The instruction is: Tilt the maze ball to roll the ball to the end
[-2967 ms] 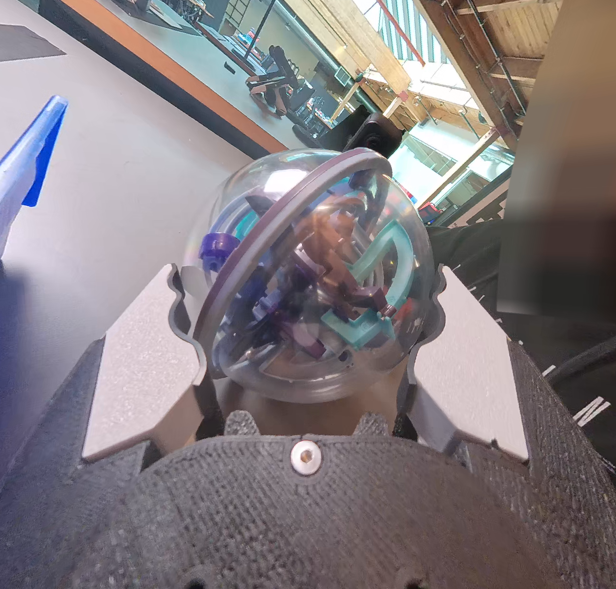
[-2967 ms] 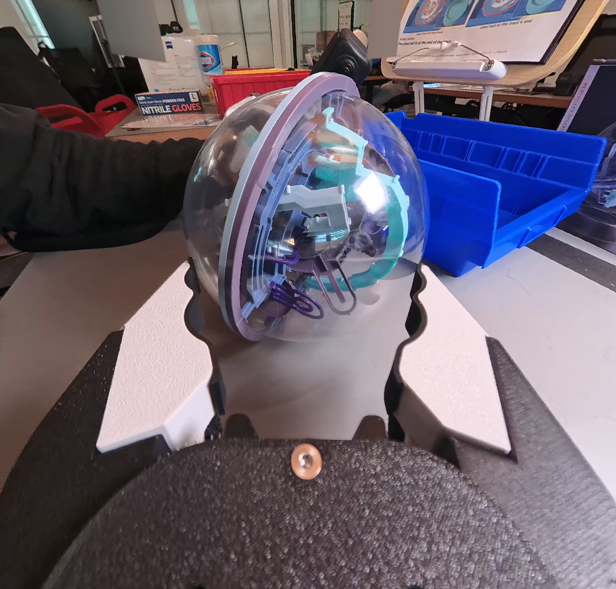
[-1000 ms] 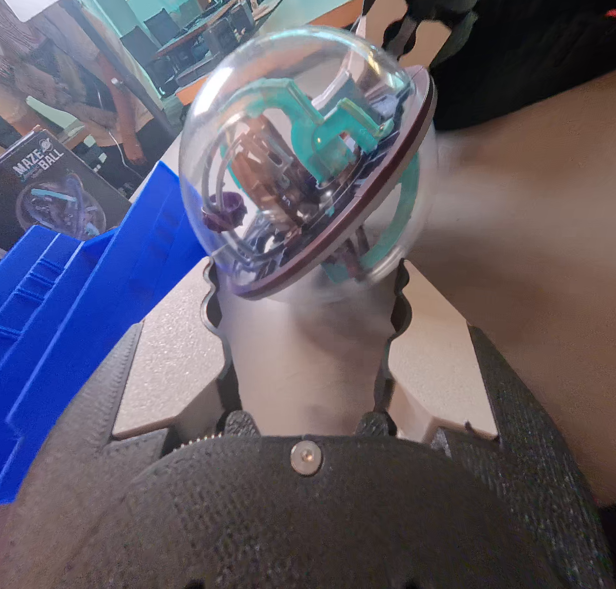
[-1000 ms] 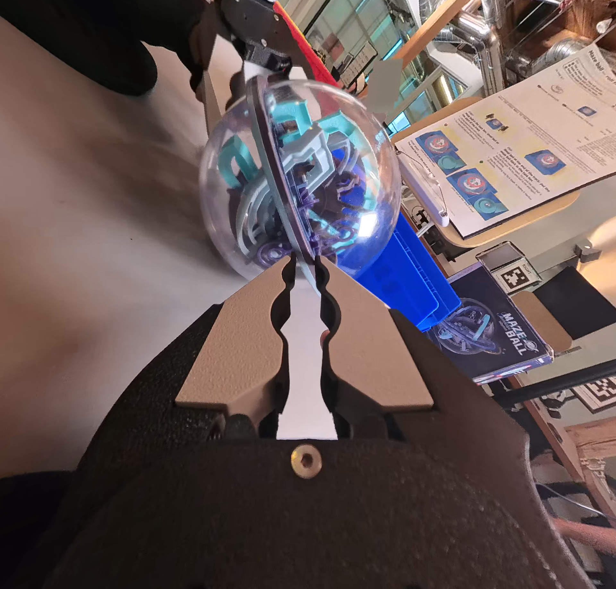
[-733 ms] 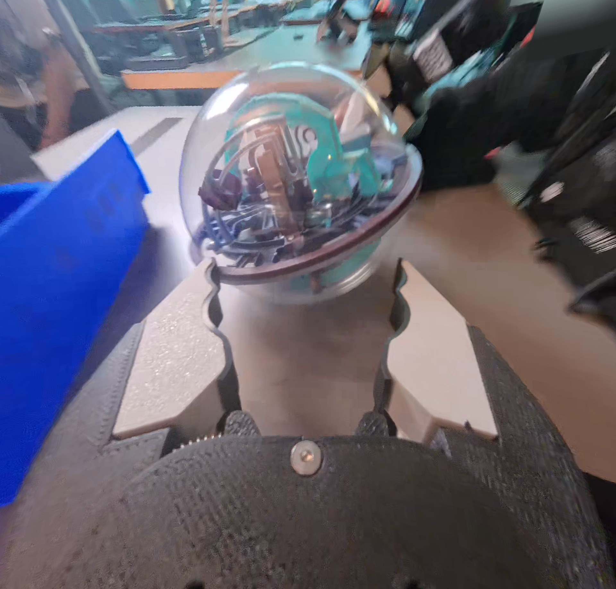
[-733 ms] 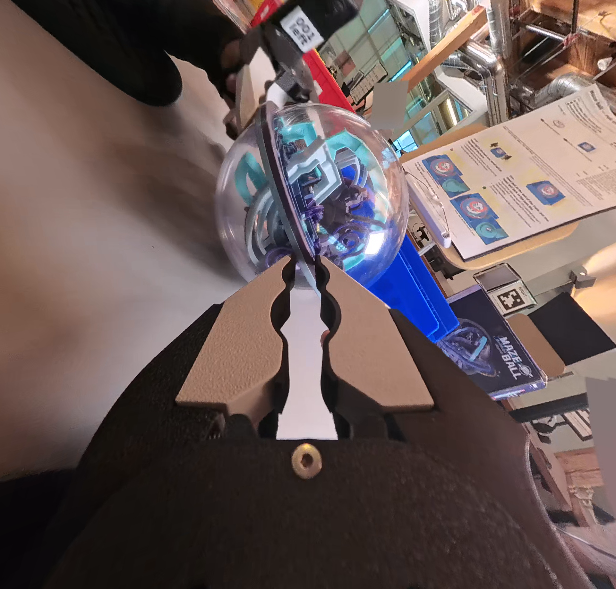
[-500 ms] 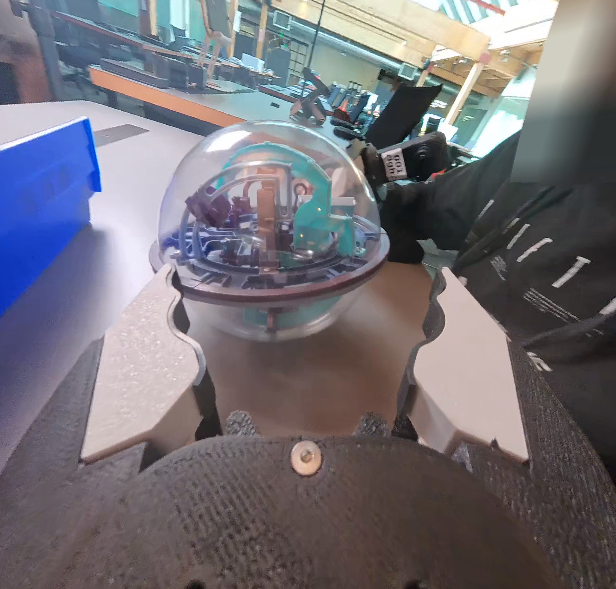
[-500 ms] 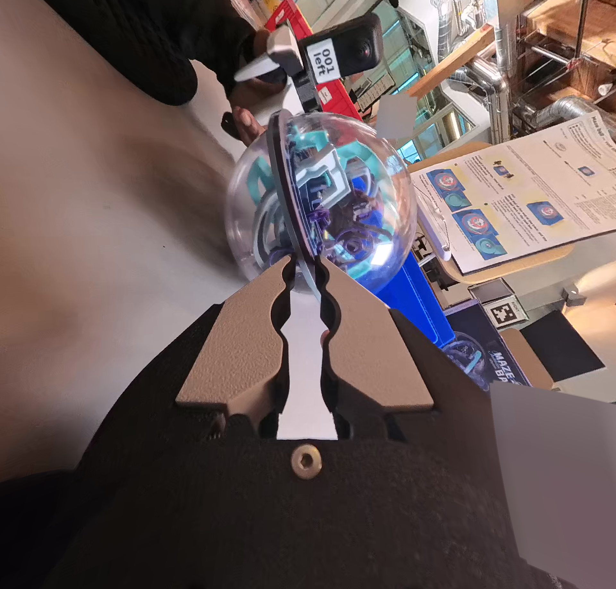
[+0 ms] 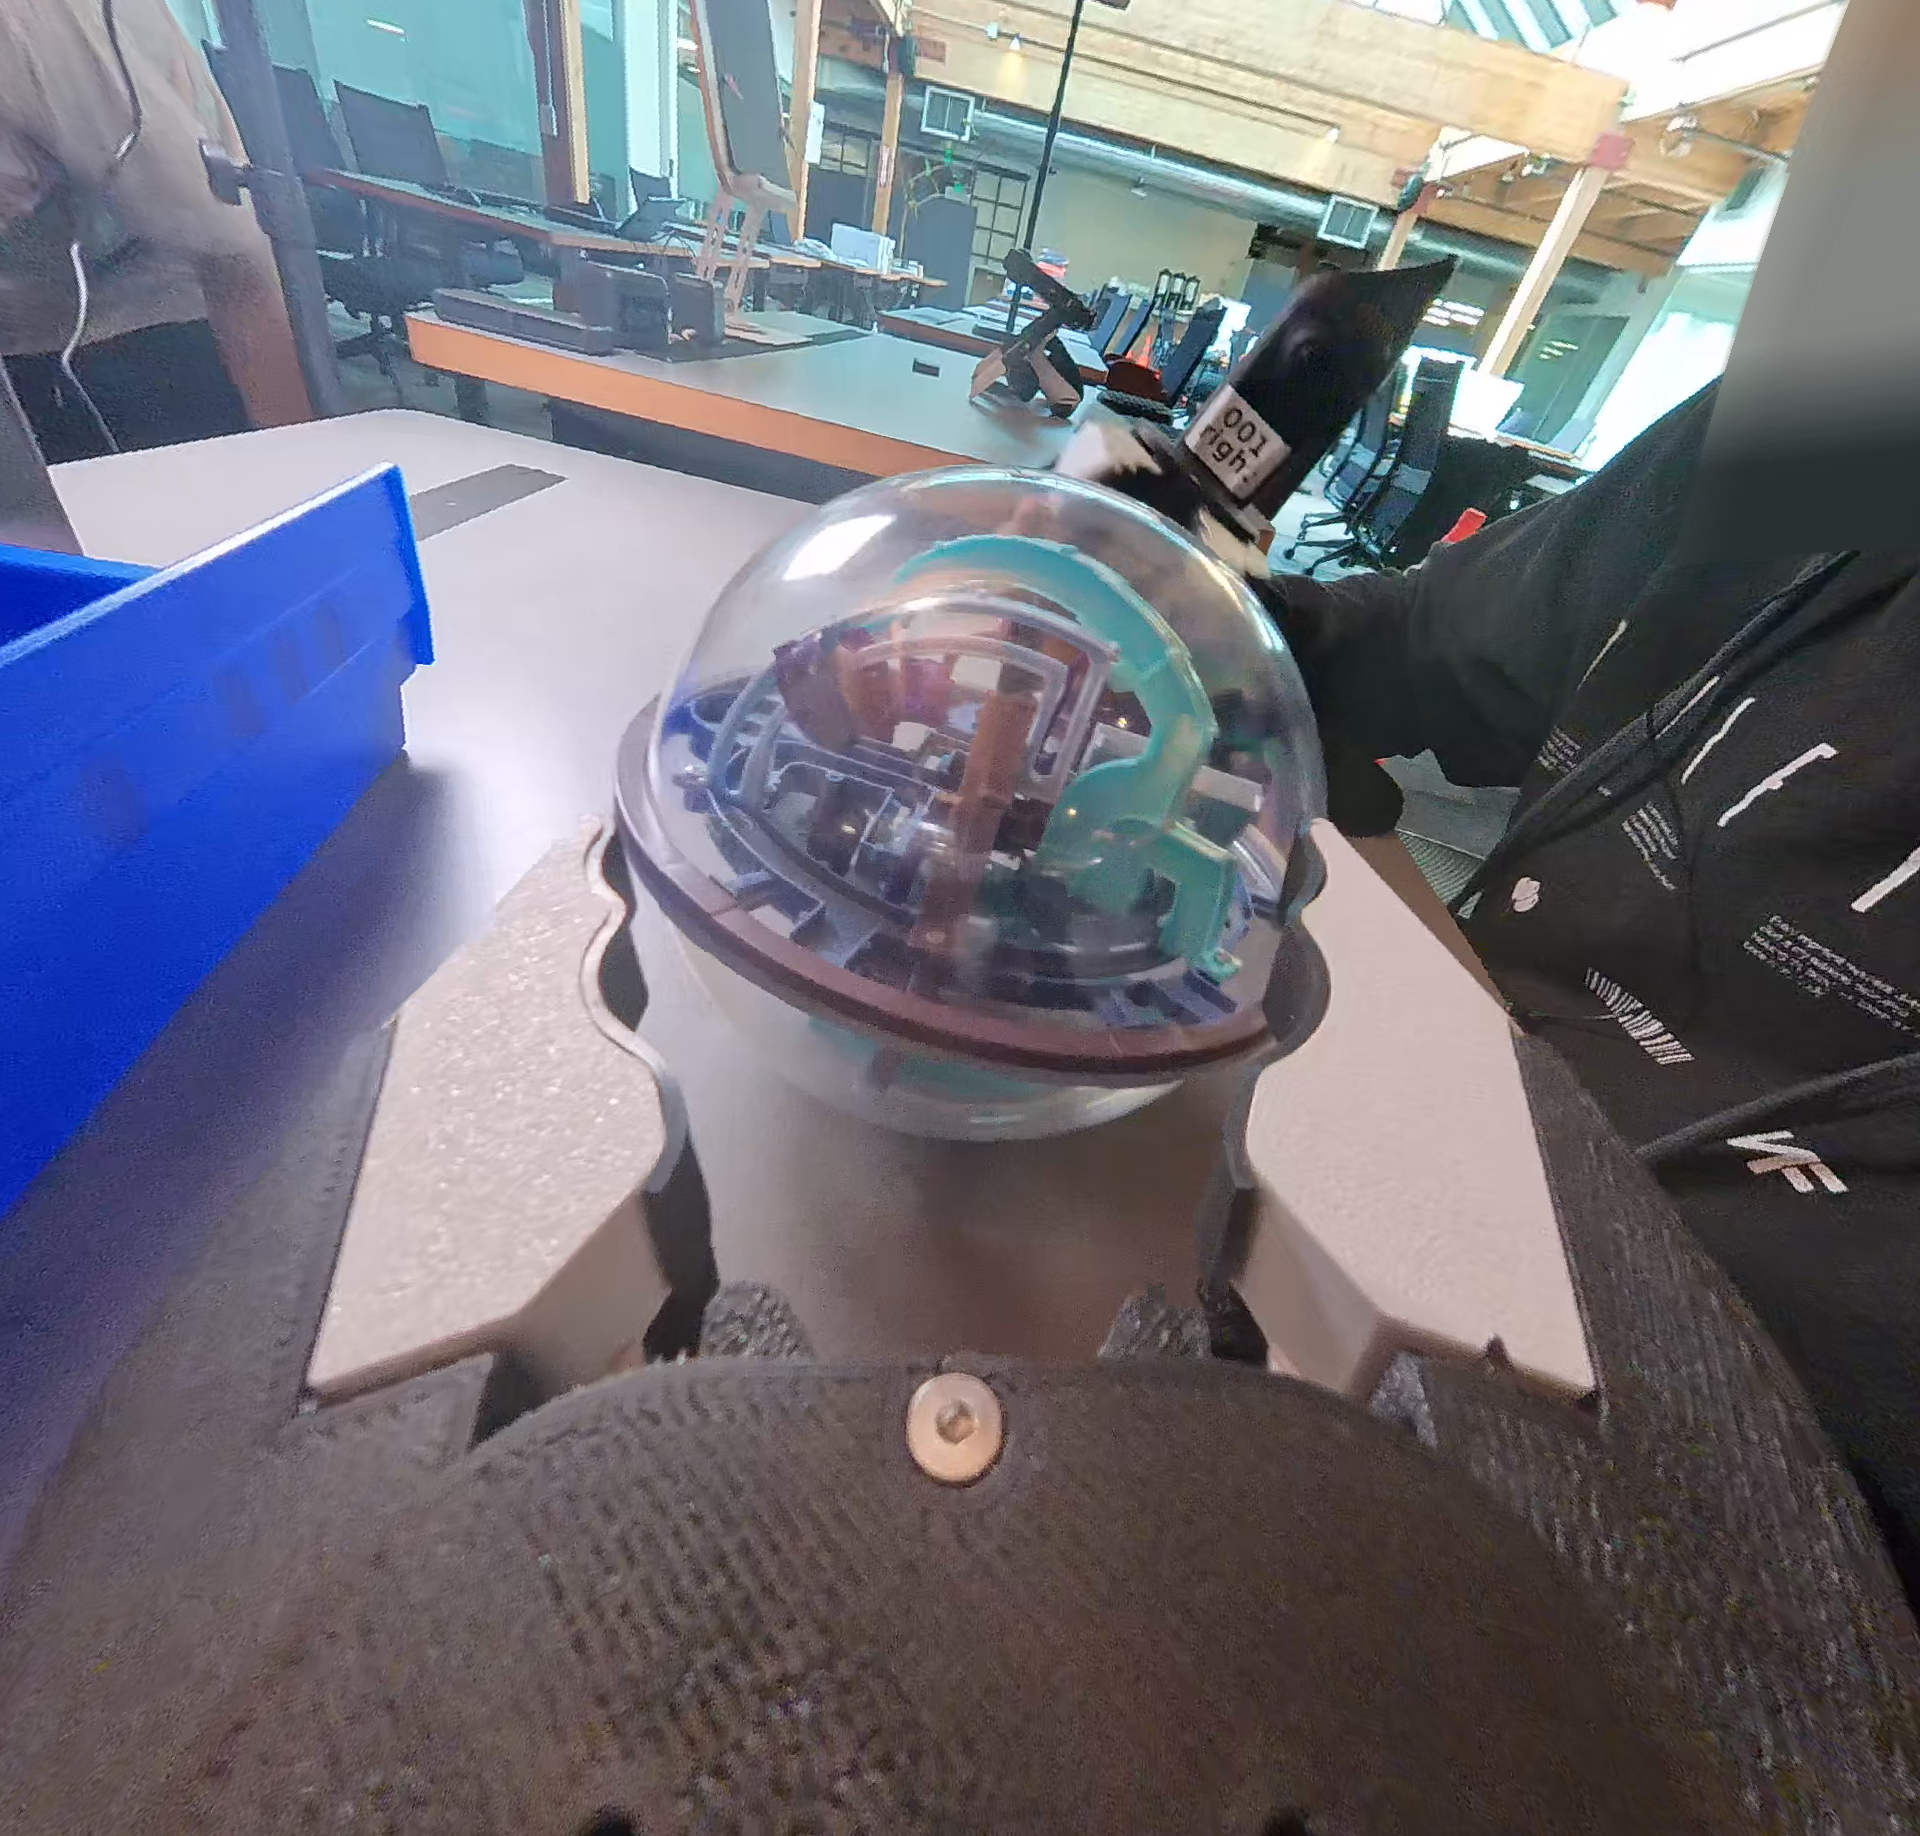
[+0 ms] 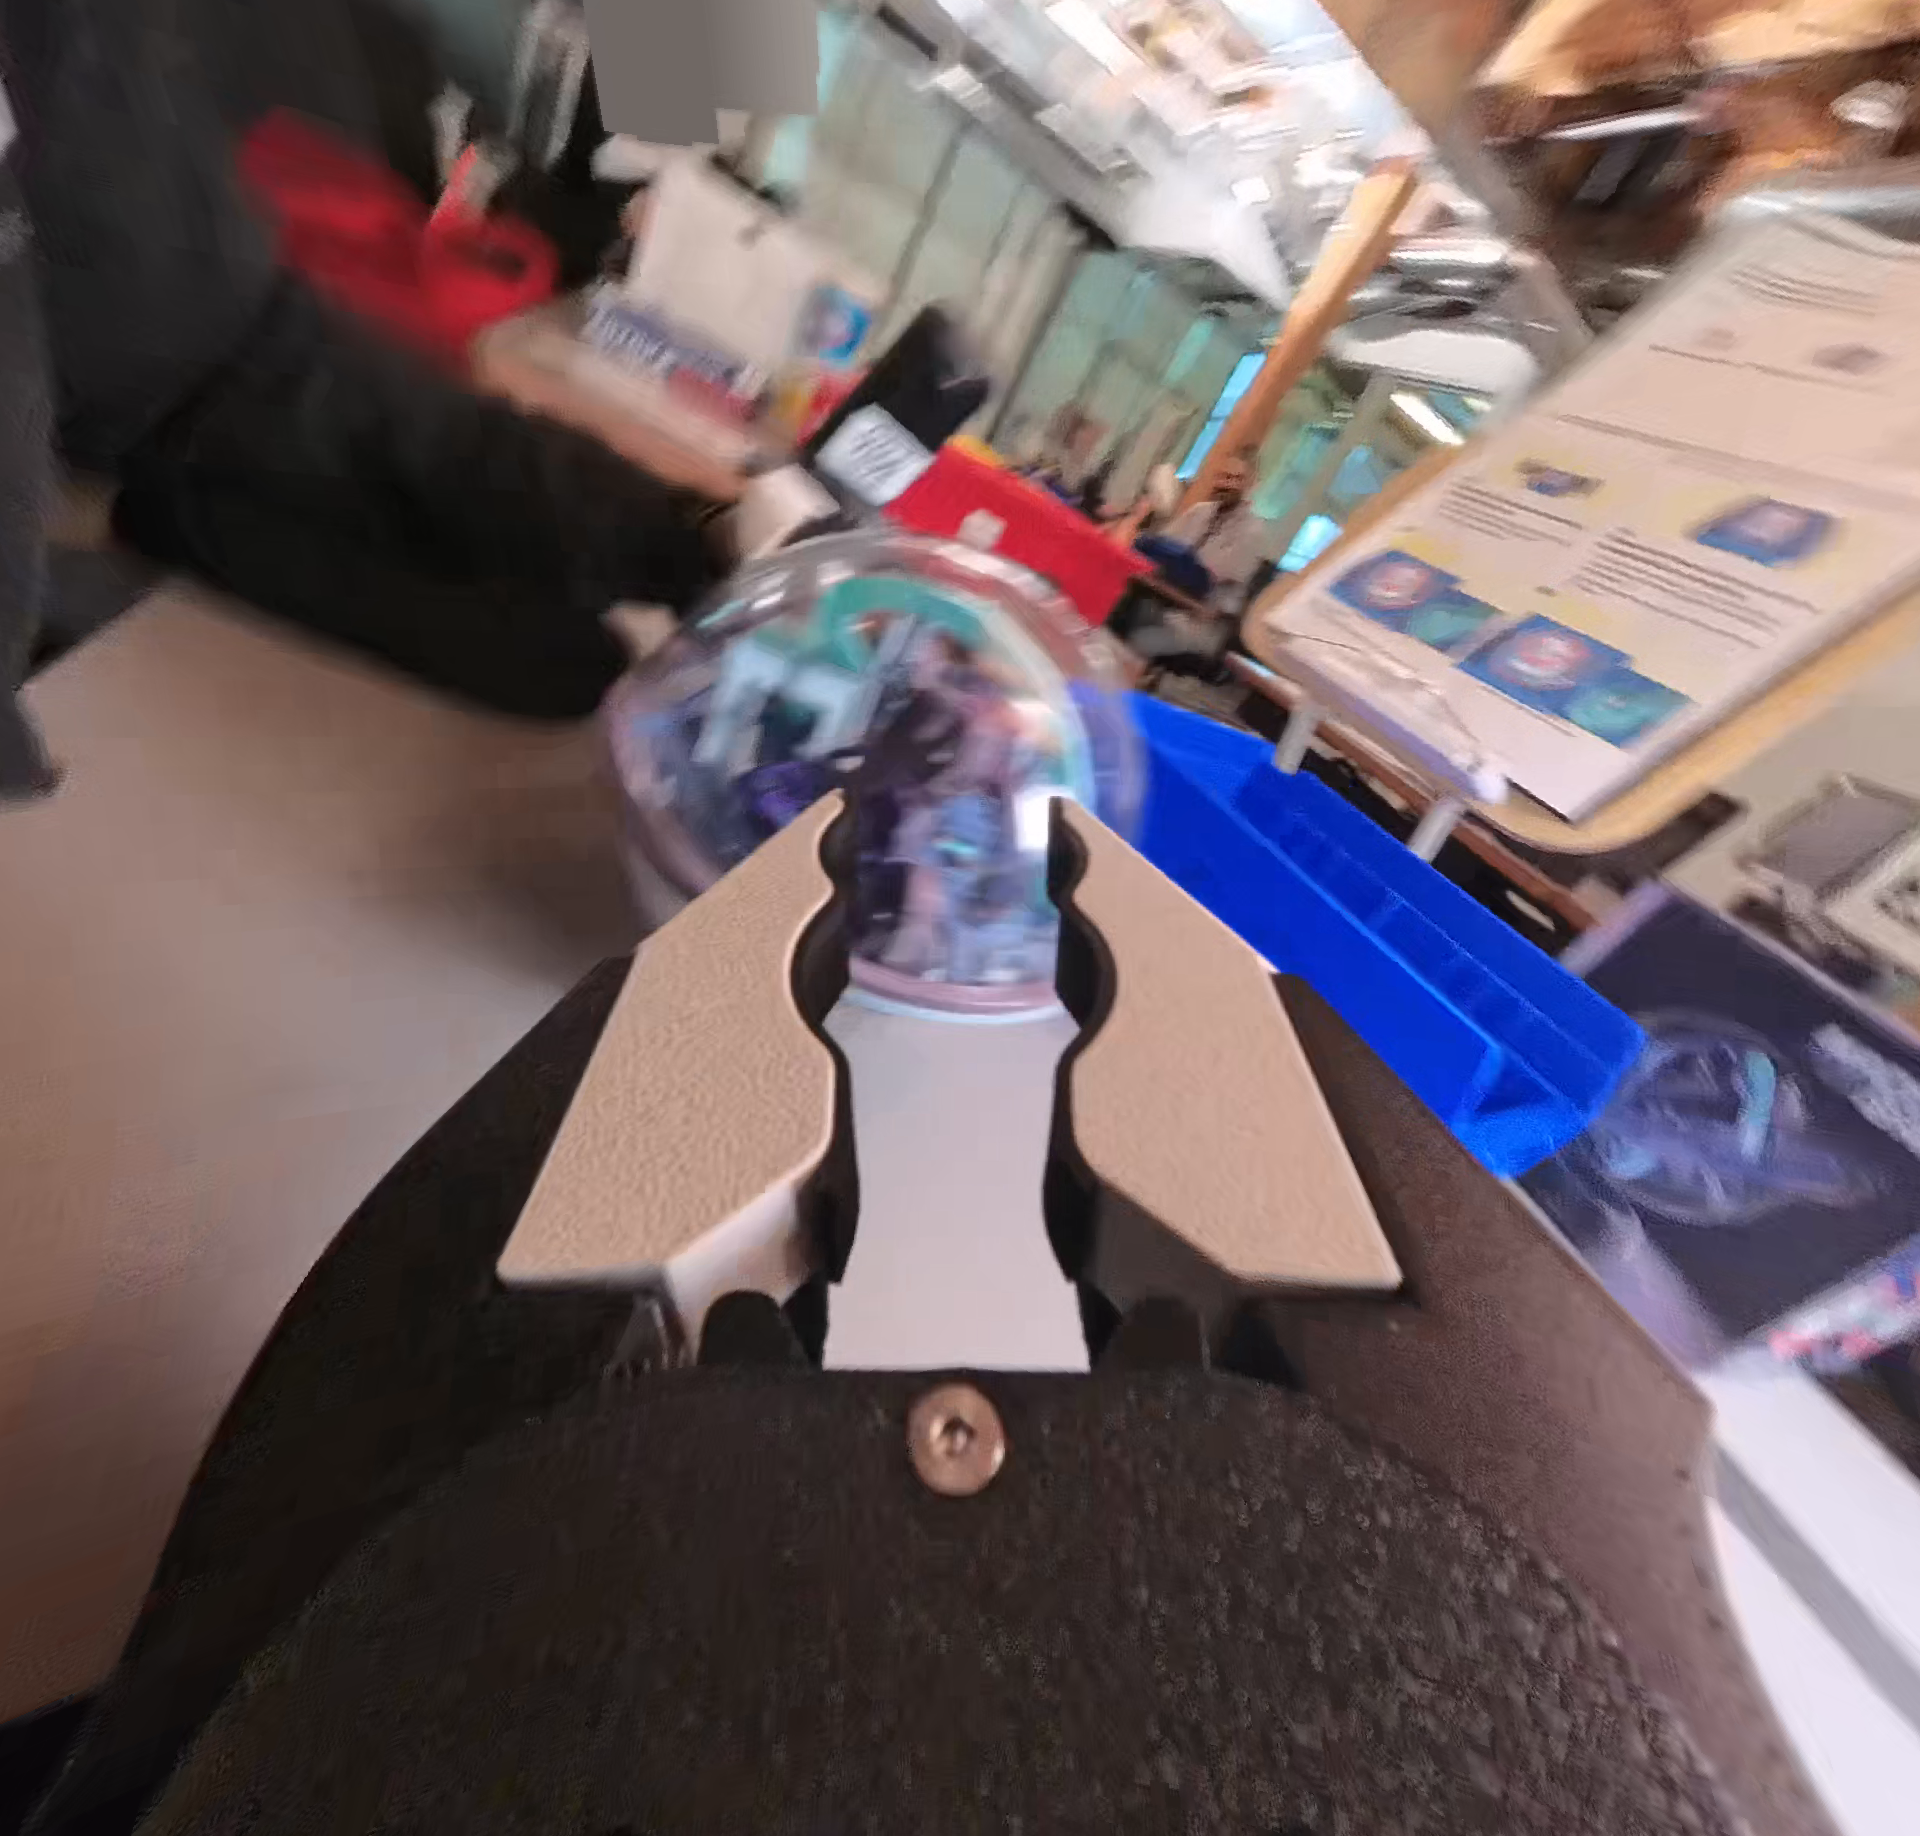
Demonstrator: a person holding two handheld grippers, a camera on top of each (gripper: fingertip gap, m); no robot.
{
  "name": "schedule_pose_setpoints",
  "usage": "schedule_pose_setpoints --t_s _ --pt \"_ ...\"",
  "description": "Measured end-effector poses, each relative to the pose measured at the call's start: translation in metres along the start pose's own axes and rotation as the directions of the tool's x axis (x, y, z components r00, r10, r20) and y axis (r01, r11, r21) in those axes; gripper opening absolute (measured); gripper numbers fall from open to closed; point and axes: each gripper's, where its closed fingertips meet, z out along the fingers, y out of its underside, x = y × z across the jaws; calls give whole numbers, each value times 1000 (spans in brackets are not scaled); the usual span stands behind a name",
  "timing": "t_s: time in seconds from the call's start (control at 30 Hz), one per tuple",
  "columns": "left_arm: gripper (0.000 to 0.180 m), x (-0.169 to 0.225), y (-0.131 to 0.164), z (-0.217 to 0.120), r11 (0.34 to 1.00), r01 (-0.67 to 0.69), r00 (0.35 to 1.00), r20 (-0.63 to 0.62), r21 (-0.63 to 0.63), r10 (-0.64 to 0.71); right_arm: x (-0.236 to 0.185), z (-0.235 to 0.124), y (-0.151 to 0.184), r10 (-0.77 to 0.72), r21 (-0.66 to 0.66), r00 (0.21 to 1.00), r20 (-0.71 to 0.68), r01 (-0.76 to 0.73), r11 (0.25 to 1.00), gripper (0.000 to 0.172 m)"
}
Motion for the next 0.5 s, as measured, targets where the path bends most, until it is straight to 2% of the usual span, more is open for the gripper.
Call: schedule_pose_setpoints --t_s 0.03,0.1,0.17,0.23,0.33,0.5 --pt "126 -2 1 -1 1000 8 1000 10 -6 -8 17 -4 1 52 2 997 -56 -52 999 41" --pt "135 -1 9 0 998 34 999 -4 -55 -34 26 -5 18 123 -54 990 -69 -127 990 54" --pt "139 4 26 3 988 51 998 -33 -144 -57 13 3 42 212 -150 977 -10 -211 966 70" --pt "142 9 36 10 981 42 997 -51 -188 -53 -10 10 59 247 -259 966 79 -219 941 78" --pt "139 13 42 18 977 18 998 -61 -212 -32 -28 15 60 244 -296 959 144 -193 936 76" --pt "142 16 45 23 975 -43 997 -69 -217 28 -27 15 58 254 -287 957 139 -207 935 74"
